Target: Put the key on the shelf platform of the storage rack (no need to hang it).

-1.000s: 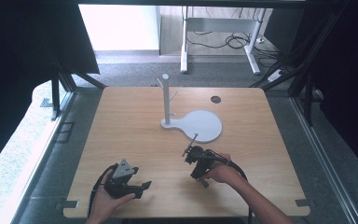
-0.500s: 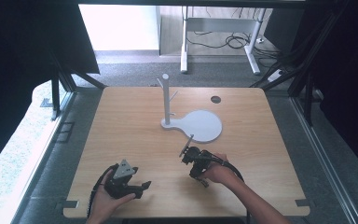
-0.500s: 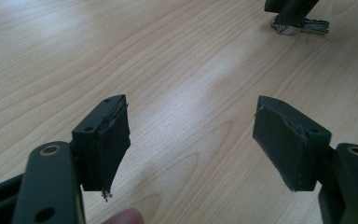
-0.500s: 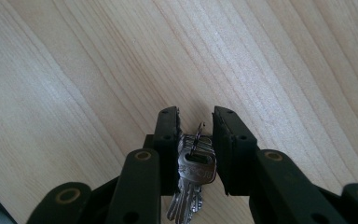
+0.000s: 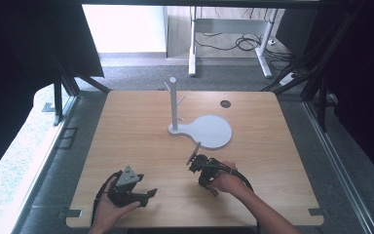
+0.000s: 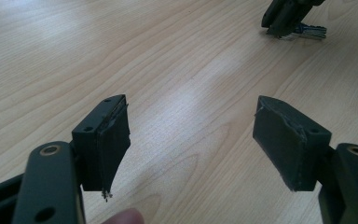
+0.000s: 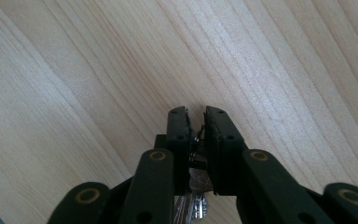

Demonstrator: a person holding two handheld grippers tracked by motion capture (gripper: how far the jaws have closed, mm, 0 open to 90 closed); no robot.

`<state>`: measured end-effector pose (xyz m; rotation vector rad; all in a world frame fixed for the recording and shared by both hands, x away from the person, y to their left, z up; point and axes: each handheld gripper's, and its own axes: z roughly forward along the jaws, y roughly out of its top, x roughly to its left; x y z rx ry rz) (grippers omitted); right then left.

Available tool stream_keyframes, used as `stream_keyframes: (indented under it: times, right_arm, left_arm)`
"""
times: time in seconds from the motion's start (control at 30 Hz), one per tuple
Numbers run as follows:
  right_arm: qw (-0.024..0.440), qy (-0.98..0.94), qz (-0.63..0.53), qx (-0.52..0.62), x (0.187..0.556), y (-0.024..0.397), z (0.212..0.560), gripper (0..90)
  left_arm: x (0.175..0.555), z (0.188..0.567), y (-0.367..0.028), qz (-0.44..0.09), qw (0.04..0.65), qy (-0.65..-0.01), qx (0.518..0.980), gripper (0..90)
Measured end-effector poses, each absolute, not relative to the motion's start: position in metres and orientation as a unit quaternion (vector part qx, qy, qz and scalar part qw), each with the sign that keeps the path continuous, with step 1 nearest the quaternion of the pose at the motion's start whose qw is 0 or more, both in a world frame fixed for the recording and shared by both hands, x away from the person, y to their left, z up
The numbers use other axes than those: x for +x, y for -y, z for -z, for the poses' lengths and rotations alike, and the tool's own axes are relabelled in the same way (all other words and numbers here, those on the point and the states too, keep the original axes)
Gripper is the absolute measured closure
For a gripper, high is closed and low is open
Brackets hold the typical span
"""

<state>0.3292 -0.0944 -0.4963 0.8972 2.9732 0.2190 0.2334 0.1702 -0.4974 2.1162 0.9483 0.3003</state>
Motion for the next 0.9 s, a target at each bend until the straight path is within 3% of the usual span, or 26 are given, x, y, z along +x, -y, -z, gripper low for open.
stream_keyframes:
  times: [0.13, 0.53, 0.9]
  right_arm:
    - [0.011, -0.955, -0.068, 0.289, 0.329, 0.094, 0.496, 87.5]
    - [-0.003, -0.958, -0.056, 0.280, 0.329, 0.101, 0.493, 89.6]
    - [0.009, -0.954, -0.080, 0.290, 0.331, 0.120, 0.459, 89.8]
  left_arm:
    - [0.233, 0.498, -0.170, -0.118, 0.391, -0.373, 0.833, 27.3]
    - [0.234, 0.498, -0.172, -0.118, 0.389, -0.375, 0.833, 27.3]
    - [0.235, 0.498, -0.173, -0.117, 0.393, -0.376, 0.831, 27.3]
